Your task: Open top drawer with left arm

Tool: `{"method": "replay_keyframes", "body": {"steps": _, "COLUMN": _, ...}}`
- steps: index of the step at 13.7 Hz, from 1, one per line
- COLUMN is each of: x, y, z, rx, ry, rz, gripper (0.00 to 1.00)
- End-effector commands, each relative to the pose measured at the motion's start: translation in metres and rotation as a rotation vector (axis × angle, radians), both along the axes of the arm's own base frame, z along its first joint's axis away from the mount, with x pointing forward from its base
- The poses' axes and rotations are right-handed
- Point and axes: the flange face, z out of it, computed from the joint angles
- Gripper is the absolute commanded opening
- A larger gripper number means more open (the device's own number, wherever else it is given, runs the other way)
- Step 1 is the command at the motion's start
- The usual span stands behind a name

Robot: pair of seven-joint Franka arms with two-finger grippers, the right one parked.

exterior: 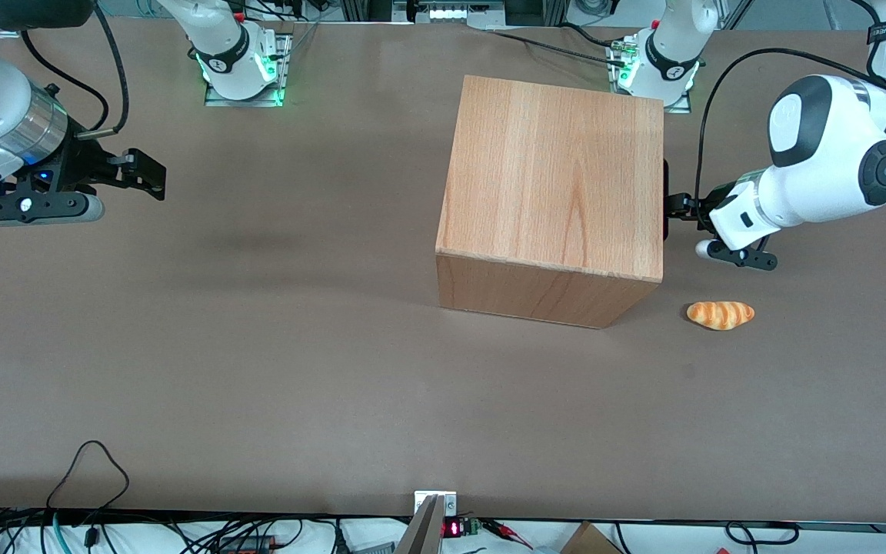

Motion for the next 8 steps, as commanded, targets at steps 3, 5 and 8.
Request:
{"method": "replay_keyframes", "body": {"steps": 3, "x": 0.004, "y": 0.030, "z": -0.013, "rx": 0.013, "ry": -0.010, "rz": 0.004, "gripper": 1.00}}
{"method": "replay_keyframes", "body": {"steps": 5, "x": 0.004, "y": 0.043, "z": -0.013, "rx": 0.016, "ry": -0.011, "rz": 0.024, "gripper": 1.00}}
{"method": "replay_keyframes", "body": {"steps": 8, "x": 0.004, "y": 0.069, "z": -0.012, "rx": 0.043, "ry": -0.017, "rz": 0.033, "gripper": 1.00}}
